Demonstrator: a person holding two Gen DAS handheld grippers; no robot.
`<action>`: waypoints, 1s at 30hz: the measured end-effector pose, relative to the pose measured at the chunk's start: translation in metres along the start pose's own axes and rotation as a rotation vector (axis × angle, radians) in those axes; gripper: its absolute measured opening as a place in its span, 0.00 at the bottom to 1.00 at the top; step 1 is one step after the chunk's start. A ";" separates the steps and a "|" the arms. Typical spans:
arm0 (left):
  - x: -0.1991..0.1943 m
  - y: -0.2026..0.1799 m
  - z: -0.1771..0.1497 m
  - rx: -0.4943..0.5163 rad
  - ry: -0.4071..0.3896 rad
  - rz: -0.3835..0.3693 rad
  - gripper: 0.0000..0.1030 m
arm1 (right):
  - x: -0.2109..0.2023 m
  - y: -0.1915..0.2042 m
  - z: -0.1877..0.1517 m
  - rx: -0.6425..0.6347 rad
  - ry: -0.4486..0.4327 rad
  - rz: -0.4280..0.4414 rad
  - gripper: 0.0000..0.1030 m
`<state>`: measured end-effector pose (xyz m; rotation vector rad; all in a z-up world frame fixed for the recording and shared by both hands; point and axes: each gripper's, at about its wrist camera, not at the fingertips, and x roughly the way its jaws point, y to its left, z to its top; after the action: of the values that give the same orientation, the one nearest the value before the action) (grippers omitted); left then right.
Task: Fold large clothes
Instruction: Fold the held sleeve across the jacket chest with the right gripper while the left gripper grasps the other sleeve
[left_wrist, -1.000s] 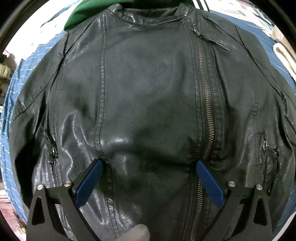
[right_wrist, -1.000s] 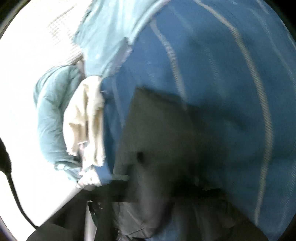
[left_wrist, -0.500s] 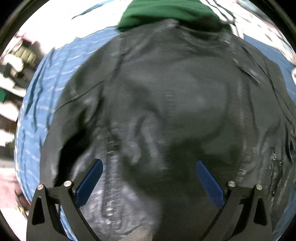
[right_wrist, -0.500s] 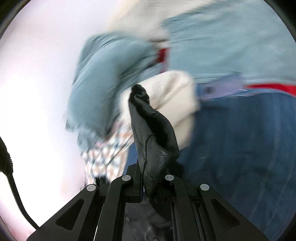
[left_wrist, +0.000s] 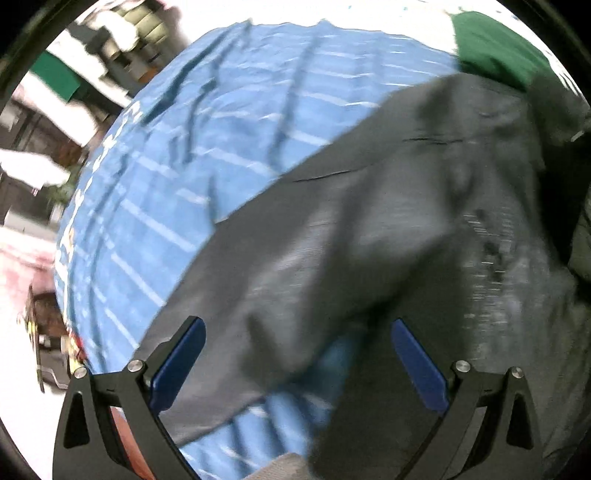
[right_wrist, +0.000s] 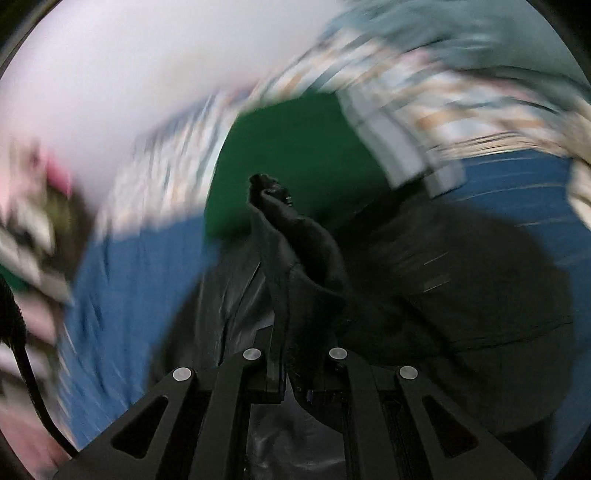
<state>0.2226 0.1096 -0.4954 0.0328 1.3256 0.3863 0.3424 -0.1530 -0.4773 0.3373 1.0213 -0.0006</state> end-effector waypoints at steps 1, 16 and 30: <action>0.002 0.010 -0.001 -0.021 0.008 0.003 1.00 | 0.024 0.023 -0.016 -0.072 0.050 -0.029 0.07; 0.014 0.128 -0.108 -0.685 0.261 -0.295 0.99 | -0.020 0.046 -0.055 -0.200 0.204 0.055 0.68; 0.061 0.212 -0.152 -1.248 0.084 -0.260 0.14 | -0.024 -0.061 -0.080 0.042 0.418 0.005 0.68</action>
<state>0.0354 0.2964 -0.5395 -1.1884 0.9621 0.9321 0.2532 -0.1925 -0.5116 0.3869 1.4353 0.0552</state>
